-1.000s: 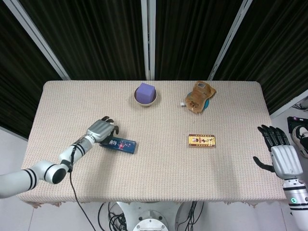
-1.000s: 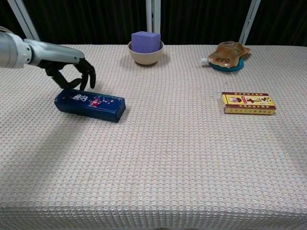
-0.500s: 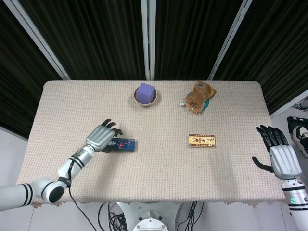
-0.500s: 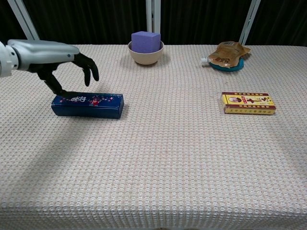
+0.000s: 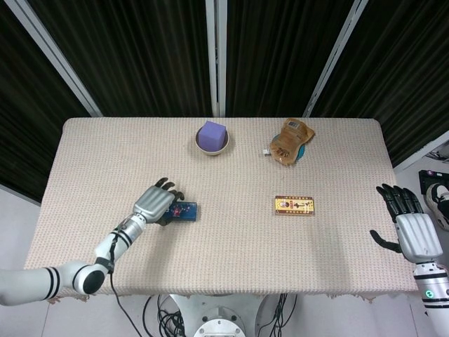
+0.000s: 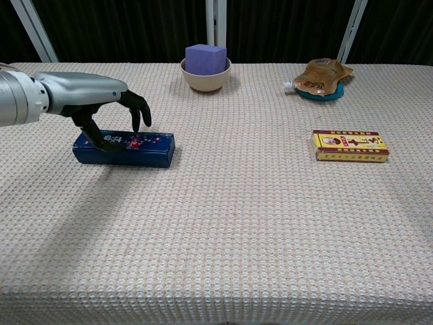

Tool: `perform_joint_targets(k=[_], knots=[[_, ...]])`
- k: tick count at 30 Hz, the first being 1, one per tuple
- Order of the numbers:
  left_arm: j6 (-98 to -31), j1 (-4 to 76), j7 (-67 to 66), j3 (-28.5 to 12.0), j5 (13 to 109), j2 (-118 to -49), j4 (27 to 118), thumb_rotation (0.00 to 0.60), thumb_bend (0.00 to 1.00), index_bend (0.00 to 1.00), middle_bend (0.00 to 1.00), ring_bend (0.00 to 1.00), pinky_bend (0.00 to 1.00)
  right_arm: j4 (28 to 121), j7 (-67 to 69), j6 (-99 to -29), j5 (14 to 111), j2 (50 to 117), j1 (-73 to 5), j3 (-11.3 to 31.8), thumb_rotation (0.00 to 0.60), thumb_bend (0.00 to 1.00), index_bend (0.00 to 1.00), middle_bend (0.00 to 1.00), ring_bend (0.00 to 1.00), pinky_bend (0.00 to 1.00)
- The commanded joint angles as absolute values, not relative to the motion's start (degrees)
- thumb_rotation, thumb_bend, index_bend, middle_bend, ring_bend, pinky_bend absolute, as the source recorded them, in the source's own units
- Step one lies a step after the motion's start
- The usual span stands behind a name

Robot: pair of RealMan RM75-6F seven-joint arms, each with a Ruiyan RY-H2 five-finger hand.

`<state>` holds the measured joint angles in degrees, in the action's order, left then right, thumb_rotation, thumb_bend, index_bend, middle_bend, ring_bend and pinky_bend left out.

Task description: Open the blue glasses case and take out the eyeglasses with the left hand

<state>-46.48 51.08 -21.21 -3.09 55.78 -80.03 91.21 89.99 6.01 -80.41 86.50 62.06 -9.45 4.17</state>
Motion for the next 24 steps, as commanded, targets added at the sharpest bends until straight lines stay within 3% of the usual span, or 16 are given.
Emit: perform_joint_targets(k=[1, 6, 24], knots=[[-46.9, 51.0, -22.0, -2.9, 55.4, -80.1, 91.4, 0.6, 0.32, 0.22, 0.25, 0.07, 0.0, 89.9, 6.1, -80.4, 86.5, 62.1, -9.4, 4.2, 0.6, 0.18, 0.02, 0.06, 0.0, 0.0], [-47.8, 50.8, -23.3, -2.7, 55.1, -80.7, 91.0, 0.6, 0.32, 0.18, 0.21, 0.05, 0.0, 89.8, 6.3, -80.1, 86.3, 62.0, -9.6, 4.1, 0.6, 0.18, 0.02, 0.06, 0.0, 0.0], [-46.5, 51.1, -23.8, -2.9, 52.6, -81.4, 89.3, 0.6, 0.31, 0.22, 0.23, 0.05, 0.0, 89.7, 6.4, -79.7, 85.9, 62.1, -9.6, 4.1, 0.6, 0.18, 0.02, 0.06, 0.0, 0.0]])
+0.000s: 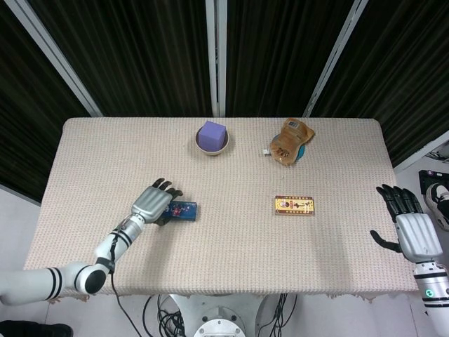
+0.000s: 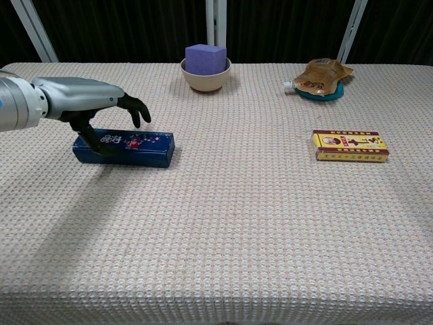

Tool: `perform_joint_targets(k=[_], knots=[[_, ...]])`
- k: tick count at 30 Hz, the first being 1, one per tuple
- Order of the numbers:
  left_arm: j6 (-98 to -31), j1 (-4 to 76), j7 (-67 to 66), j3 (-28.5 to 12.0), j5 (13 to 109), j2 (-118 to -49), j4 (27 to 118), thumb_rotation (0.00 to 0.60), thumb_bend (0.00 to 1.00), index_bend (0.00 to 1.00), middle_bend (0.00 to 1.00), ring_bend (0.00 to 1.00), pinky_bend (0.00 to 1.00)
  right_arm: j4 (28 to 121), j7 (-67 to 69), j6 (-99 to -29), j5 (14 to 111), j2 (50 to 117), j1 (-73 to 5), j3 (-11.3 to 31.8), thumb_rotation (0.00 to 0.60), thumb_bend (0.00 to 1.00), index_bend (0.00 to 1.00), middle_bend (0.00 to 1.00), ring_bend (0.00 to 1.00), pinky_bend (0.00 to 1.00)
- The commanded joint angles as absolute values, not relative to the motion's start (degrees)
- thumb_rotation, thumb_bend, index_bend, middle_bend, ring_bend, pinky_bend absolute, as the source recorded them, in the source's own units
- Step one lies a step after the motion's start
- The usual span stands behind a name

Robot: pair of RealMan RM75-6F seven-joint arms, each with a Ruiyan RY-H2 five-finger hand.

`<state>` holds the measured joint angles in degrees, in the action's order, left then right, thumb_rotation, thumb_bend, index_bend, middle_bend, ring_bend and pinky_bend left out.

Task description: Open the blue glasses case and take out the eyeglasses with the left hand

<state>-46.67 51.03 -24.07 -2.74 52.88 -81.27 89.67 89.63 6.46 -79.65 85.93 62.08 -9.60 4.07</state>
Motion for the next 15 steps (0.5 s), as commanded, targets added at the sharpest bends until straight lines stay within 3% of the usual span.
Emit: perform_joint_targets(k=[1, 15], knots=[[-46.4, 51.1, -23.6, -3.0, 52.6, -81.5, 89.0, 0.6, 0.32, 0.23, 0.24, 0.05, 0.0, 89.7, 6.4, -79.7, 85.9, 62.1, -9.6, 4.1, 0.6, 0.18, 0.02, 0.06, 0.0, 0.0], [-44.7, 50.7, -18.5, -4.5, 54.7, -82.2, 84.5, 0.6, 0.5, 0.41, 0.43, 0.18, 0.01, 90.2, 6.0, -79.3, 85.5, 61.9, -9.5, 4.0, 0.6, 0.18, 0.02, 0.06, 0.0, 0.0]])
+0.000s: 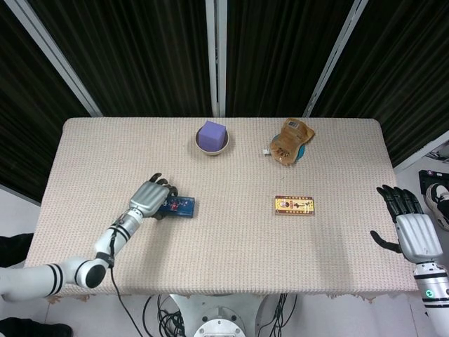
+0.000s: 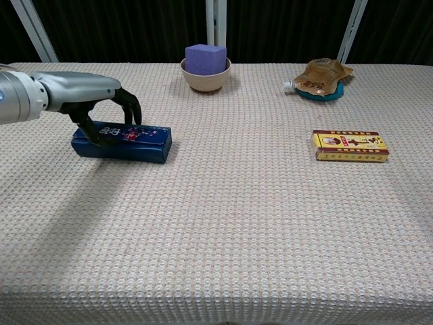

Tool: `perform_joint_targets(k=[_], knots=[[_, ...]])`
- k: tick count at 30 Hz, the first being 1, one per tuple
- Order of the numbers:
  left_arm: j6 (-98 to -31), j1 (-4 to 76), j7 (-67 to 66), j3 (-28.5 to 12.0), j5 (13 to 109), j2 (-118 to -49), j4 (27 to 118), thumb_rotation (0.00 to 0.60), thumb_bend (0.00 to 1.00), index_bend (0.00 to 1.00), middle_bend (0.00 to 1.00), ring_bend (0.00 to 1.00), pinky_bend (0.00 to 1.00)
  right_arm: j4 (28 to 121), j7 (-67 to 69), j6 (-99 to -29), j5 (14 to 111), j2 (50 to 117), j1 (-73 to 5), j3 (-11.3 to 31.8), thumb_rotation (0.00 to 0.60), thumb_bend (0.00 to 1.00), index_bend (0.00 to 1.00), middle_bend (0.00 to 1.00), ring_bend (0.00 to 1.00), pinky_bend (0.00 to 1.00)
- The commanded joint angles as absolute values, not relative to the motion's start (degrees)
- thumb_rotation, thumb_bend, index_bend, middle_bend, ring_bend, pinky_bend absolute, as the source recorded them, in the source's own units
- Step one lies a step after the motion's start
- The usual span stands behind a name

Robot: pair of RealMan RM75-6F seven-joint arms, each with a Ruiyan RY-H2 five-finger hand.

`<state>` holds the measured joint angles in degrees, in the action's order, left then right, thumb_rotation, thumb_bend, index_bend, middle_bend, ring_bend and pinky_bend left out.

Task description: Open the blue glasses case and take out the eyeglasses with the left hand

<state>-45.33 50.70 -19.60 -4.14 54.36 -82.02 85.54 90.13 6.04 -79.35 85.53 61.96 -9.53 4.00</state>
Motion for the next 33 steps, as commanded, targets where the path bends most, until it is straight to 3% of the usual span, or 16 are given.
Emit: perform_joint_targets(k=[1, 3, 7, 12, 19, 26, 29, 33], knots=[[-44.4, 50.7, -18.0, -4.7, 54.8, -82.2, 84.0, 0.6, 0.52, 0.41, 0.43, 0.2, 0.02, 90.3, 6.0, -79.2, 85.4, 61.9, -9.5, 4.0, 0.6, 0.18, 0.02, 0.06, 0.0, 0.0], [-43.7, 50.8, -17.0, -4.9, 55.2, -82.5, 82.7, 0.584, 0.55, 0.41, 0.44, 0.2, 0.02, 90.4, 5.9, -79.1, 85.4, 61.9, -9.5, 4.0, 0.6, 0.18, 0.02, 0.07, 0.0, 0.0], [-41.5, 51.5, -15.6, -5.7, 54.3, -83.1, 80.0, 0.481, 0.56, 0.38, 0.4, 0.18, 0.04, 90.6, 5.9, -79.3, 85.4, 61.8, -9.4, 3.9, 0.6, 0.18, 0.02, 0.07, 0.0, 0.0], [-38.0, 53.2, -14.6, -6.9, 51.9, -83.9, 76.3, 0.475, 0.54, 0.22, 0.23, 0.01, 0.0, 90.9, 5.8, -79.5, 85.2, 61.6, -9.1, 3.8, 0.6, 0.18, 0.02, 0.07, 0.0, 0.0], [-36.9, 54.9, -16.9, -6.8, 47.5, -85.0, 71.7, 0.478, 0.49, 0.15, 0.13, 0.0, 0.0, 90.9, 6.0, -79.8, 85.0, 61.4, -8.6, 3.7, 0.6, 0.18, 0.02, 0.07, 0.0, 0.0], [-39.8, 54.5, -19.1, -7.1, 43.0, -86.0, 67.4, 0.494, 0.48, 0.15, 0.13, 0.0, 0.0, 90.5, 6.6, -80.2, 85.3, 61.5, -8.5, 3.7, 0.6, 0.18, 0.02, 0.07, 0.0, 0.0], [-41.2, 52.5, -15.2, -8.5, 44.2, -83.6, 73.0, 0.495, 0.48, 0.2, 0.17, 0.0, 0.0, 90.2, 7.0, -80.3, 85.3, 61.4, -8.4, 3.8, 0.6, 0.18, 0.02, 0.07, 0.0, 0.0], [-41.9, 48.9, -6.6, -9.7, 52.0, -80.6, 82.8, 0.497, 0.48, 0.32, 0.28, 0.04, 0.0, 89.6, 7.4, -80.1, 85.3, 61.7, -8.4, 3.7, 0.6, 0.18, 0.02, 0.07, 0.0, 0.0]])
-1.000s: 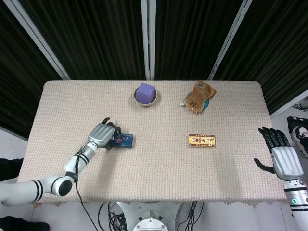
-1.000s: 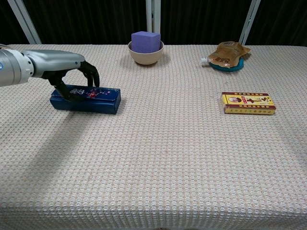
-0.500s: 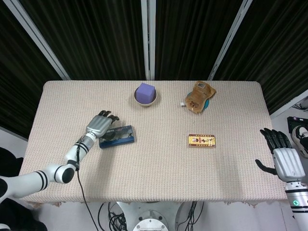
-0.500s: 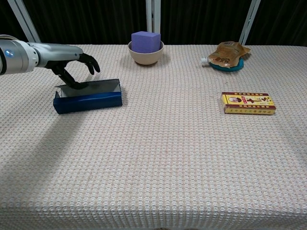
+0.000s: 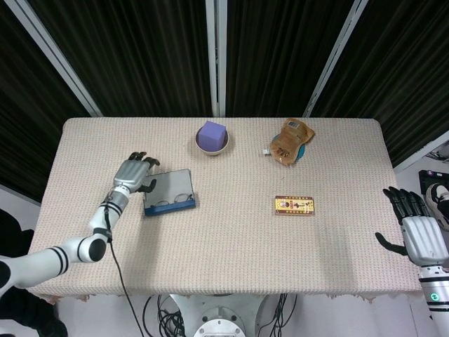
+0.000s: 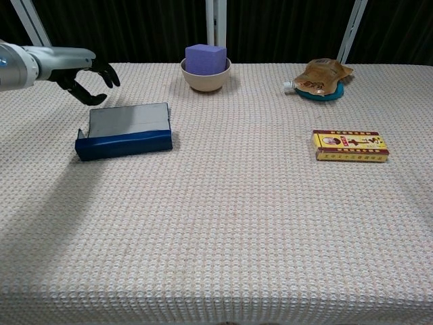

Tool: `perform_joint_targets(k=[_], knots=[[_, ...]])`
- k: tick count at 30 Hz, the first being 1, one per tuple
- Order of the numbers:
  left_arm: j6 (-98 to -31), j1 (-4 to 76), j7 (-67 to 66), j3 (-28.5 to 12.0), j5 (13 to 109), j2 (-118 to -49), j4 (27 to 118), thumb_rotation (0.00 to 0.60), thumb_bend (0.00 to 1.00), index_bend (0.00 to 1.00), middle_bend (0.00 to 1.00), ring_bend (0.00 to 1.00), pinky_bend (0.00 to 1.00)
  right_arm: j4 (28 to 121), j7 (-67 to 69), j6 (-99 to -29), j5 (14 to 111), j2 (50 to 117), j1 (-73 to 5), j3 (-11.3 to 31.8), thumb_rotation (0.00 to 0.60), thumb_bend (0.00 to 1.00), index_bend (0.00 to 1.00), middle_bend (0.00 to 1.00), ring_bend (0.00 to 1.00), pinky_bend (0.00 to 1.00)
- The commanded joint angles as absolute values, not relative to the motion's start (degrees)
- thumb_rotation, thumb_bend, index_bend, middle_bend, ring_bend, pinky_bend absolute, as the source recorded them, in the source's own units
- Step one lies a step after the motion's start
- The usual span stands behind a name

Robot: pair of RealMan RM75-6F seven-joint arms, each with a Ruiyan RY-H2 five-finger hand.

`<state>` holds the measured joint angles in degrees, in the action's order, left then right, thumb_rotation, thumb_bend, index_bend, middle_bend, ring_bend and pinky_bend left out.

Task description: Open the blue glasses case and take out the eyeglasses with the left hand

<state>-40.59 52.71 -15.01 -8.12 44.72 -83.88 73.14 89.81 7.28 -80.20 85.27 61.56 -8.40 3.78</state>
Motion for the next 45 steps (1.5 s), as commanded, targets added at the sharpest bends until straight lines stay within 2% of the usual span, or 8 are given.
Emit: perform_joint_targets(k=[1, 6, 16, 26, 35, 39, 45], knots=[[-42.2, 48.4, -5.6, -9.5, 53.9, -80.7, 83.6, 0.497, 0.48, 0.34, 0.3, 0.05, 0.0, 89.6, 7.5, -80.0, 85.3, 61.7, -8.4, 3.7, 0.6, 0.18, 0.02, 0.07, 0.0, 0.0], [-41.4, 49.0, -5.3, -8.3, 59.4, -82.6, 83.5, 0.497, 0.49, 0.36, 0.33, 0.07, 0.0, 89.3, 8.0, -80.2, 85.4, 61.7, -8.2, 3.5, 0.6, 0.18, 0.02, 0.07, 0.0, 0.0], [-37.9, 52.0, -10.4, -6.8, 56.3, -84.1, 82.8, 0.495, 0.48, 0.36, 0.34, 0.07, 0.0, 88.6, 8.8, -80.6, 85.2, 61.8, -7.6, 3.4, 0.6, 0.18, 0.02, 0.07, 0.0, 0.0], [-36.9, 51.7, -9.9, -5.0, 58.5, -79.7, 92.7, 0.496, 0.48, 0.35, 0.41, 0.12, 0.0, 88.5, 8.9, -80.2, 85.6, 62.0, -8.0, 3.6, 0.6, 0.18, 0.02, 0.07, 0.0, 0.0], [-44.3, 47.7, -11.4, -2.8, 60.8, -73.2, 102.2, 0.516, 0.48, 0.34, 0.46, 0.17, 0.0, 89.0, 8.5, -80.3, 86.1, 61.9, -8.4, 3.8, 0.6, 0.18, 0.02, 0.07, 0.0, 0.0], [-50.1, 44.2, -11.8, -1.9, 60.6, -70.6, 104.9, 0.513, 0.48, 0.33, 0.45, 0.17, 0.0, 89.0, 8.6, -80.4, 86.3, 61.7, -8.4, 3.9, 0.6, 0.18, 0.02, 0.07, 0.0, 0.0], [-54.8, 39.5, -10.4, 0.0, 61.4, -68.9, 106.3, 0.511, 0.48, 0.33, 0.44, 0.17, 0.0, 88.8, 8.8, -80.1, 86.2, 61.7, -8.7, 4.0, 0.6, 0.18, 0.02, 0.07, 0.0, 0.0]])
